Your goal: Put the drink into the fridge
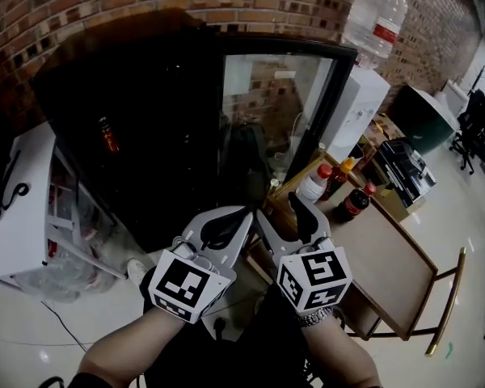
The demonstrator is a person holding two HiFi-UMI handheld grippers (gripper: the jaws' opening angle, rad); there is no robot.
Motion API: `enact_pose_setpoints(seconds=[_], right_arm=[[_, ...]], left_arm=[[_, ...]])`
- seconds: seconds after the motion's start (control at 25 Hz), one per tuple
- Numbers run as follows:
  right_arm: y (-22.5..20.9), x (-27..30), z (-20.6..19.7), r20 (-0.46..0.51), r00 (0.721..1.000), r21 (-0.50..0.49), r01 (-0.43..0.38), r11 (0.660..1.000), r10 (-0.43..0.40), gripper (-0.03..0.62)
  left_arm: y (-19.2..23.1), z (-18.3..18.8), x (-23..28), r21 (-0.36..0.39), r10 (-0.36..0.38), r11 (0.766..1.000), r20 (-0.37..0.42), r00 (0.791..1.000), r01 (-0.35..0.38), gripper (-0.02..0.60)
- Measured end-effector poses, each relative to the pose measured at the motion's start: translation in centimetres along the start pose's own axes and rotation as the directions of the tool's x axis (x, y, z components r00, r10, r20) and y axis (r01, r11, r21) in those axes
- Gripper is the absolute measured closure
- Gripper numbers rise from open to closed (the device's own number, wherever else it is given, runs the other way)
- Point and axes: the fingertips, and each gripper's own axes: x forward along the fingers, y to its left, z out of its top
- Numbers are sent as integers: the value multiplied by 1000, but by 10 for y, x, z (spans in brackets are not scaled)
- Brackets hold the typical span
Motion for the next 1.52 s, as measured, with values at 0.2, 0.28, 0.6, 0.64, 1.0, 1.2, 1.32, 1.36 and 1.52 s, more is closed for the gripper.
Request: enact_pose_setpoints(seconds=[0.2, 0.28, 0.6, 0.64, 1.0, 1.2, 1.32, 1.36, 1.52], right_arm=[[-33, -20, -5, 2, 997, 13, 74, 997, -74, 310], [-45, -26, -9, 0, 995, 24, 104, 994, -104, 310], [-85, -28, -27, -39, 980, 48, 199, 979, -197, 310], [-89, -27, -29, -45, 977, 50, 210, 976, -208, 310], [-123, -4, -51, -111, 958, 68, 272, 960, -263, 307], [-134, 8, -63, -148, 952, 85, 283, 955, -268, 301], [-139, 17, -70, -172, 948, 96, 287, 953, -268, 296], [-140, 20, -73, -180, 947, 99, 288, 953, -268, 295], [-145, 31, -81, -201, 942, 103, 294, 950, -269, 295]], left_arm=[[-23, 5, 22, 13, -46, 999, 0, 999, 46, 577], [-30, 4, 29, 22, -68, 997, -7, 998, 68, 577], [-37, -4, 58, 8, -97, 995, -24, 995, 97, 577], [-36, -7, 62, 11, -101, 995, -27, 995, 101, 577], [-26, -17, 94, -8, -138, 990, -54, 989, 138, 577], [-24, -23, 108, -3, -172, 985, -68, 983, 172, 577], [-21, -23, 115, 8, -189, 982, -70, 980, 190, 577], [-20, -23, 116, 8, -191, 981, -70, 979, 192, 577], [-12, -27, 119, 1, -192, 981, -74, 979, 193, 577]])
